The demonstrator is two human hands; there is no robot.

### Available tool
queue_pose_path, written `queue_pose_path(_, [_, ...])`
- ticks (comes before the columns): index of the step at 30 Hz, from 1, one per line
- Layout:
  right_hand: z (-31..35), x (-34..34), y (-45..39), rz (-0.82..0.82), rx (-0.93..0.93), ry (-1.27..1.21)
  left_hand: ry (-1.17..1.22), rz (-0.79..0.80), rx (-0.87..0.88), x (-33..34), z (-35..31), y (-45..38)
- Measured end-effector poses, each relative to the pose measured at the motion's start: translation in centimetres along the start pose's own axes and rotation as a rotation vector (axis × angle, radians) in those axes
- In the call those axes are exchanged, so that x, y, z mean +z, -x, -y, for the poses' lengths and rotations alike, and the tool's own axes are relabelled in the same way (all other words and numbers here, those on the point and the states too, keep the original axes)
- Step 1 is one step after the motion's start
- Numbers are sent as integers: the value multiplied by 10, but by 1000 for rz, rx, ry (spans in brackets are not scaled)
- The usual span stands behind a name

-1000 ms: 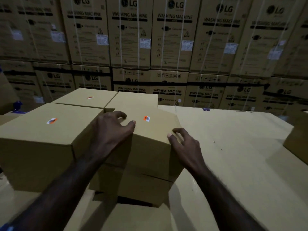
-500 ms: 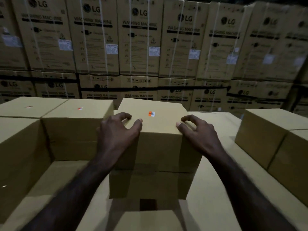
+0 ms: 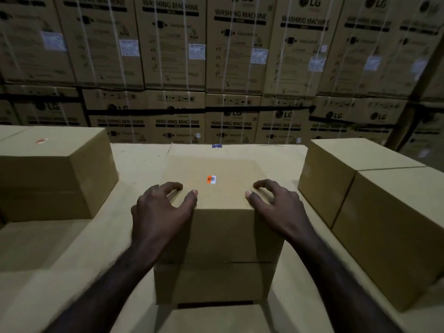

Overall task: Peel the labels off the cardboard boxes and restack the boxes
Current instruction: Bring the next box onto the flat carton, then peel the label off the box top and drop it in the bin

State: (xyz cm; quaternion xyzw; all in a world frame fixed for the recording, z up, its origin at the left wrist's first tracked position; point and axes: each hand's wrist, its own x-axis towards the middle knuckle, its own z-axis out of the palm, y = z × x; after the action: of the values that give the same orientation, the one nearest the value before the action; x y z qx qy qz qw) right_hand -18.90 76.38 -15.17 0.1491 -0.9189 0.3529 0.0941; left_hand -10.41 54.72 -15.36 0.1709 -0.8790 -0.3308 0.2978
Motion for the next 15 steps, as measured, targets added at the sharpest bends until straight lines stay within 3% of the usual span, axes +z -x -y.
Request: queue_pose_path(15, [-8, 20, 36, -1, -1, 68, -25, 140, -15, 3, 28, 35])
